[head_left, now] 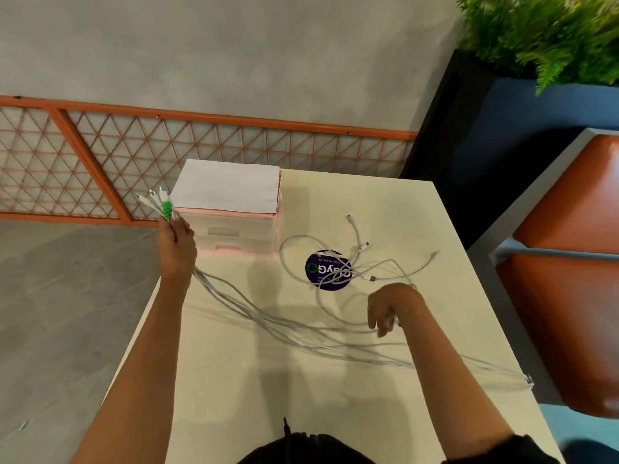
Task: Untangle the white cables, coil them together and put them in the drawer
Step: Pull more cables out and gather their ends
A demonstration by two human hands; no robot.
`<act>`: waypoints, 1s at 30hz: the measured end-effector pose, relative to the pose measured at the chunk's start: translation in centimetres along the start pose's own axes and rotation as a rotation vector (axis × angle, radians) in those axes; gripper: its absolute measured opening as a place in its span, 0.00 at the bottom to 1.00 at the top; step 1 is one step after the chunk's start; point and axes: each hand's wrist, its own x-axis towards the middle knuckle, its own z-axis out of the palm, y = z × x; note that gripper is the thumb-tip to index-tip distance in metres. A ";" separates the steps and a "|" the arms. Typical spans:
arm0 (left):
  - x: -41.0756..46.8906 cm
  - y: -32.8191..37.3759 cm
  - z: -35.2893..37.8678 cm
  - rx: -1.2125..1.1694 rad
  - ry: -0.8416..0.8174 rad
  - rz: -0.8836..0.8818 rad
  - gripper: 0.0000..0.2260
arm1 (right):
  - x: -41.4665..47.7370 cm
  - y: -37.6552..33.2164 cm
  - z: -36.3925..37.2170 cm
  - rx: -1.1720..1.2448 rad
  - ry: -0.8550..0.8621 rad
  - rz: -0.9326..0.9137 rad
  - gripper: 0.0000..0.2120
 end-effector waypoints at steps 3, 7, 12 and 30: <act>-0.1 1.6 0.3 -0.204 0.007 -0.080 0.15 | 0.1 -1.6 0.4 -0.074 0.146 -0.027 0.23; 0.3 2.9 0.8 -0.427 -0.025 -0.132 0.16 | -0.5 -6.4 -0.2 0.408 0.476 -0.435 0.32; 0.8 4.1 1.3 -0.683 -0.090 -0.286 0.18 | 2.3 -12.8 1.3 0.655 0.466 -0.667 0.41; -3.5 -0.2 2.9 -0.597 -0.294 -0.605 0.27 | 3.4 -15.0 1.6 0.735 0.638 -0.663 0.16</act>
